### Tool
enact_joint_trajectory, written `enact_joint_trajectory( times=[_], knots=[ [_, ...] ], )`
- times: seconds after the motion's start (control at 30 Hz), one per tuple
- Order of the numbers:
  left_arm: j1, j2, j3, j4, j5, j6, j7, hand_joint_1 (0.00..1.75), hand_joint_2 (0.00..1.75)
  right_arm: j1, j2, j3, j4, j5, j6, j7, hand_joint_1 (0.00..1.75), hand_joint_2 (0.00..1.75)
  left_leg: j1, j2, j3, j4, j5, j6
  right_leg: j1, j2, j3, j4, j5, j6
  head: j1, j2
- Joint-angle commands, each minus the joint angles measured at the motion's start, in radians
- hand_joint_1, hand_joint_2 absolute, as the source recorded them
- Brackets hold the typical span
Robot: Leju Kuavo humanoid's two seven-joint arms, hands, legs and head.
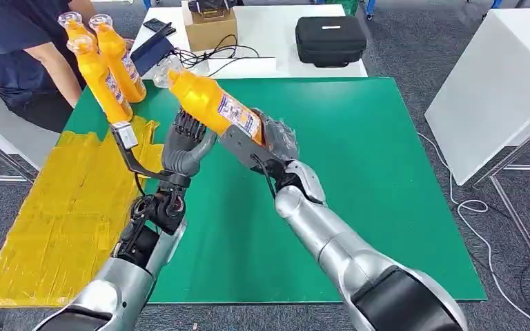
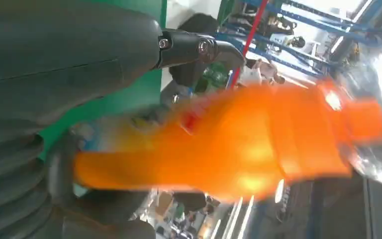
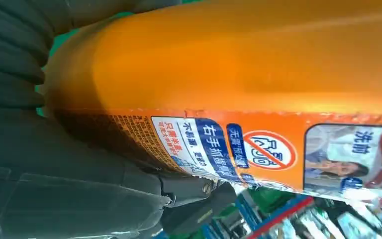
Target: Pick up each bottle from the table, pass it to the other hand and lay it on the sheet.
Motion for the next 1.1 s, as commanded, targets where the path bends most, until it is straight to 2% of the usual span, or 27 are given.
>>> enact_joint_trajectory(
  times=[0.03, 0.13, 0.27, 0.3, 0.43, 0.5, 0.6, 0.87, 0.93, 0.97, 1.0, 1.03, 1.07, 1.1],
  knots=[
    [-0.011, -0.012, -0.048, -0.022, 0.012, 0.000, 0.020, 0.00, 1.75, -0.036, -0.014, 0.184, 0.067, 0.031, 0.020, 0.065, 1.75, 1.75, 0.000, 0.000, 0.002, 0.000, -0.001, 0.000, 0.000, -0.001, 0.002, -0.001, -0.001, 0.001, 0.000, 0.000],
    [-0.014, -0.010, -0.050, -0.021, 0.015, 0.005, 0.021, 0.00, 1.75, -0.028, -0.014, 0.239, 0.045, 0.024, 0.018, 0.090, 1.75, 1.75, 0.001, -0.001, 0.004, 0.001, -0.003, -0.001, 0.001, -0.002, 0.006, -0.001, -0.002, 0.001, 0.000, 0.000],
    [-0.043, 0.004, -0.038, -0.004, 0.019, 0.042, 0.009, 0.00, 1.75, -0.001, -0.014, 0.577, -0.069, 0.085, 0.028, 0.230, 1.75, 1.75, 0.001, 0.000, 0.002, 0.000, -0.001, -0.001, 0.001, -0.001, 0.002, -0.001, -0.001, 0.001, 0.000, 0.000],
    [-0.046, 0.007, -0.037, -0.004, 0.017, 0.043, 0.007, 0.00, 1.75, 0.005, -0.014, 0.613, -0.091, 0.072, 0.019, 0.263, 1.75, 1.75, 0.001, 0.001, 0.003, 0.001, -0.002, -0.001, 0.001, 0.000, 0.003, -0.001, -0.001, 0.001, 0.000, 0.000],
    [-0.044, 0.006, -0.036, -0.004, 0.017, 0.042, 0.006, 0.00, 1.75, -0.001, -0.014, 0.629, -0.087, 0.055, 0.013, 0.263, 1.75, 1.75, 0.002, 0.002, 0.004, 0.001, -0.003, -0.001, 0.002, 0.000, 0.004, -0.001, -0.002, 0.001, -0.001, 0.000],
    [-0.044, 0.013, -0.038, -0.004, -0.006, 0.068, 0.001, 0.00, 1.75, -0.004, -0.014, 0.723, -0.125, 0.122, 0.033, 0.291, 1.75, 1.75, 0.002, 0.000, 0.002, 0.000, -0.001, -0.001, 0.002, -0.001, 0.002, -0.001, -0.001, 0.001, 0.000, 0.000],
    [-0.041, 0.020, -0.032, -0.013, -0.029, 0.103, -0.005, 0.00, 1.75, 0.019, -0.014, 0.778, -0.208, 0.188, 0.074, 0.345, 1.75, 1.75, 0.001, 0.001, 0.002, 0.000, -0.001, 0.000, 0.001, 0.000, 0.002, -0.001, -0.001, 0.001, 0.000, 0.000],
    [-0.016, 0.033, -0.017, -0.047, -0.033, 0.123, -0.007, 0.00, 1.75, 0.048, -0.014, 0.793, -0.251, 0.201, 0.112, 0.326, 1.75, 1.75, 0.002, 0.000, 0.000, 0.000, -0.001, -0.001, 0.002, 0.000, 0.001, -0.001, -0.001, 0.000, 0.000, 0.000],
    [-0.006, 0.035, -0.016, -0.057, -0.035, 0.127, -0.007, 0.00, 1.75, 0.051, -0.014, 0.786, -0.251, 0.193, 0.121, 0.321, 1.75, 1.75, 0.003, 0.000, 0.004, 0.001, -0.004, -0.001, 0.002, -0.001, 0.006, -0.001, -0.003, 0.001, 0.000, 0.000],
    [0.005, 0.034, -0.015, -0.074, -0.035, 0.132, -0.008, 0.00, 1.75, 0.051, -0.014, 0.782, -0.247, 0.188, 0.122, 0.315, 1.75, 1.75, 0.001, 0.000, 0.001, 0.000, -0.001, -0.001, 0.001, -0.001, 0.001, -0.001, -0.001, 0.000, 0.000, 0.000],
    [0.005, 0.034, -0.015, -0.074, -0.035, 0.132, -0.008, 0.17, 1.75, 0.051, -0.014, 0.782, -0.247, 0.188, 0.122, 0.315, 1.75, 1.75, 0.002, 0.000, 0.003, 0.000, -0.002, -0.001, 0.002, -0.002, 0.004, -0.001, -0.002, 0.001, 0.000, 0.000],
    [0.021, 0.036, -0.013, -0.102, -0.033, 0.134, -0.011, 1.57, 1.75, 0.052, -0.014, 0.775, -0.241, 0.171, 0.132, 0.303, 1.75, 1.75, 0.001, 0.000, 0.001, 0.000, -0.001, -0.001, 0.001, -0.001, 0.002, -0.001, -0.001, 0.001, 0.000, 0.000],
    [0.024, 0.037, -0.013, -0.108, -0.033, 0.135, -0.010, 1.75, 1.75, 0.052, -0.014, 0.775, -0.239, 0.170, 0.131, 0.302, 1.75, 1.75, 0.002, 0.000, 0.003, 0.000, -0.002, -0.001, 0.002, -0.002, 0.005, -0.001, -0.002, 0.001, 0.000, 0.000],
    [0.031, 0.038, -0.011, -0.119, -0.032, 0.137, -0.011, 1.75, 1.75, 0.052, -0.014, 0.777, -0.236, 0.169, 0.133, 0.300, 1.75, 1.75, 0.002, 0.000, 0.001, 0.000, -0.001, -0.001, 0.002, -0.001, 0.002, -0.001, -0.001, 0.001, 0.000, 0.000]
  ],
)
